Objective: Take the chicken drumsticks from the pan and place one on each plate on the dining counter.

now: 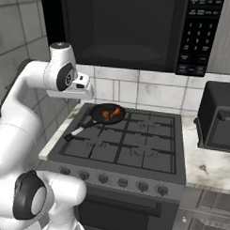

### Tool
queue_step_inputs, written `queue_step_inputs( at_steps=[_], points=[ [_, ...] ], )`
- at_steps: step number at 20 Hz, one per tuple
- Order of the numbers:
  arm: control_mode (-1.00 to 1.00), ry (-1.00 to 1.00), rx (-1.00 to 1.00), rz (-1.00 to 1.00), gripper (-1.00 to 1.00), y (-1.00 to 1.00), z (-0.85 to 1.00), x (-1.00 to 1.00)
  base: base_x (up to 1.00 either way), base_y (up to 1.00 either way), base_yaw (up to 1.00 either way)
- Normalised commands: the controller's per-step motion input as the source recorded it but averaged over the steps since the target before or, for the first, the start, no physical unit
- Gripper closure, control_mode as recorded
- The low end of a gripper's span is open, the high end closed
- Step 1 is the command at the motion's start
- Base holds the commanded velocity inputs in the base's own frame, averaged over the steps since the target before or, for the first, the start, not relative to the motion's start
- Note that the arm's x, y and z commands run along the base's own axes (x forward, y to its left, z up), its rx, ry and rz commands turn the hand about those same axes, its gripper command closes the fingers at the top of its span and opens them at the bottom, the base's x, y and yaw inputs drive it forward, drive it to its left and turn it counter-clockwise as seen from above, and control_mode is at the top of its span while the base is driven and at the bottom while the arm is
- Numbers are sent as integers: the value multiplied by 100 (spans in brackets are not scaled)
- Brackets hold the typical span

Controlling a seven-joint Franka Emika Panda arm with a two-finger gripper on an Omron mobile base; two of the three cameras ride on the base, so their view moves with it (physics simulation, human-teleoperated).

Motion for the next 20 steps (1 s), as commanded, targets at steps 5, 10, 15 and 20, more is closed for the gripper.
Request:
queue_step_inputs(
  at_steps=[5, 10, 15, 20],
  points=[
    [-100, -1, 0, 0, -100, -5, -3, -14, 0, 0, 0],
    [-100, -15, 10, 8, -100, -29, -8, -45, 0, 0, 0],
    [-100, -2, -1, 2, -100, -36, -37, -29, 0, 0, 0],
    [-100, 0, -18, 0, -100, -12, -56, 0, 0, 0, 0]
  ],
)
